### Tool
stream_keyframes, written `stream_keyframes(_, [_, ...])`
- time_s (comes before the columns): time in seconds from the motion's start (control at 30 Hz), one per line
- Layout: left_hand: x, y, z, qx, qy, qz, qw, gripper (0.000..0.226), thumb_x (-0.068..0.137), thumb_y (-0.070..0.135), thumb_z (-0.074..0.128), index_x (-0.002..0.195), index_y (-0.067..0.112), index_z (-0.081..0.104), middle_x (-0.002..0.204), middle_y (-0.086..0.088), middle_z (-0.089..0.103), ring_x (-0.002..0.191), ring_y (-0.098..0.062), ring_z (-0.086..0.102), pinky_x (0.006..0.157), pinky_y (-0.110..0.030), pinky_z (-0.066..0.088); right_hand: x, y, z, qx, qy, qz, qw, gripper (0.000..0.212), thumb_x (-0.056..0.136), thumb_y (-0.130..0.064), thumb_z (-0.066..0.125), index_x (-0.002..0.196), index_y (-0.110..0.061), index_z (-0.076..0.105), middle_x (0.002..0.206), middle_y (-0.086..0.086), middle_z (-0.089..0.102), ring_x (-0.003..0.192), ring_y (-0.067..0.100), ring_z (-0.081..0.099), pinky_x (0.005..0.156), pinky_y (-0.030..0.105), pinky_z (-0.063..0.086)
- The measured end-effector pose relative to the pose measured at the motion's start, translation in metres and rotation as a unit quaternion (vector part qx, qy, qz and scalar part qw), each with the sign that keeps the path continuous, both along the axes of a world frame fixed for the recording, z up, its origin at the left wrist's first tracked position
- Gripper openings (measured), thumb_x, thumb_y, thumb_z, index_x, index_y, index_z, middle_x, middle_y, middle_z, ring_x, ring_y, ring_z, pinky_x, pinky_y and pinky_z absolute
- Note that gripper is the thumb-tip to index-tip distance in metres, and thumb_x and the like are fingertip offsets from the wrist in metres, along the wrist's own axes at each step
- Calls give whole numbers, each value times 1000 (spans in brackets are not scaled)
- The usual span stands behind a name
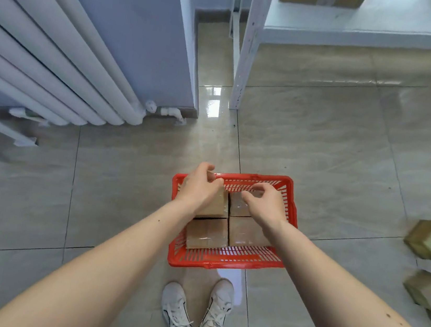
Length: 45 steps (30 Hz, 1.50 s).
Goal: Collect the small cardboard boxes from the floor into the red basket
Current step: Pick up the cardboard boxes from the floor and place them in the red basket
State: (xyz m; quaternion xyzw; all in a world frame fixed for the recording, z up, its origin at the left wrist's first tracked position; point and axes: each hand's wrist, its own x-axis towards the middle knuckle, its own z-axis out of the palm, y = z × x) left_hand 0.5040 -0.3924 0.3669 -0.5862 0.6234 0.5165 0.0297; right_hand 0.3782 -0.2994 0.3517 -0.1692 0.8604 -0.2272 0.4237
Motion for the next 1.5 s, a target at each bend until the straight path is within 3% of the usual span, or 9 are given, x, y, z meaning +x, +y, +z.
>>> stream_keyframes(0.2, [-15,33,120,-23,42,-62,997,38,92,27,57,127,14,55,121,-6,65,112,-22,61,100,-41,49,-13,33,126,-55,26,-30,998,33,85,-29,67,115,-16,65,115,7,67,106,23,64,97,41,52])
stream_keyframes(0.33, [-34,58,193,-54,74,-88,992,37,91,31,57,125,16,56,118,-3,65,111,-22,61,98,-42,50,-20,71,191,-86,35,-63,994,34,88,-27,66,118,-11,63,116,10,67,107,25,65,98,45,53])
stream_keyframes(0.67, [-105,159,293,-88,132,-211,965,34,90,27,60,120,12,59,118,-6,67,111,-22,61,100,-38,49,-59,199,283,-144,28,-204,968,23,85,-21,69,106,-15,60,107,9,66,104,28,66,93,48,56])
stream_keyframes(0.9, [-177,252,308,-67,160,-244,954,22,85,30,61,105,21,59,103,1,65,106,-24,64,92,-42,55,-115,320,314,-158,26,-275,948,21,88,-10,66,107,-11,57,90,2,57,93,22,60,74,35,55])
stream_keyframes(1.07, [-239,326,302,-47,169,-247,953,20,83,32,60,101,22,59,106,-2,66,93,-23,61,86,-41,56,-175,407,323,-150,35,-287,946,21,87,-11,67,105,-12,56,100,7,59,90,23,60,63,28,51])
stream_keyframes(1.37, [-343,423,277,-35,153,-264,952,14,85,28,60,96,21,59,96,1,61,86,-22,56,88,-41,54,-284,505,314,-153,30,-313,937,22,88,-13,68,106,-14,56,95,3,60,92,18,61,64,29,53])
stream_keyframes(1.5, [-400,444,260,-33,142,-271,952,11,83,27,60,92,22,58,93,3,60,85,-22,55,89,-41,54,-347,526,301,-145,32,-323,935,28,87,-14,68,110,-14,53,106,9,62,94,19,62,80,41,58])
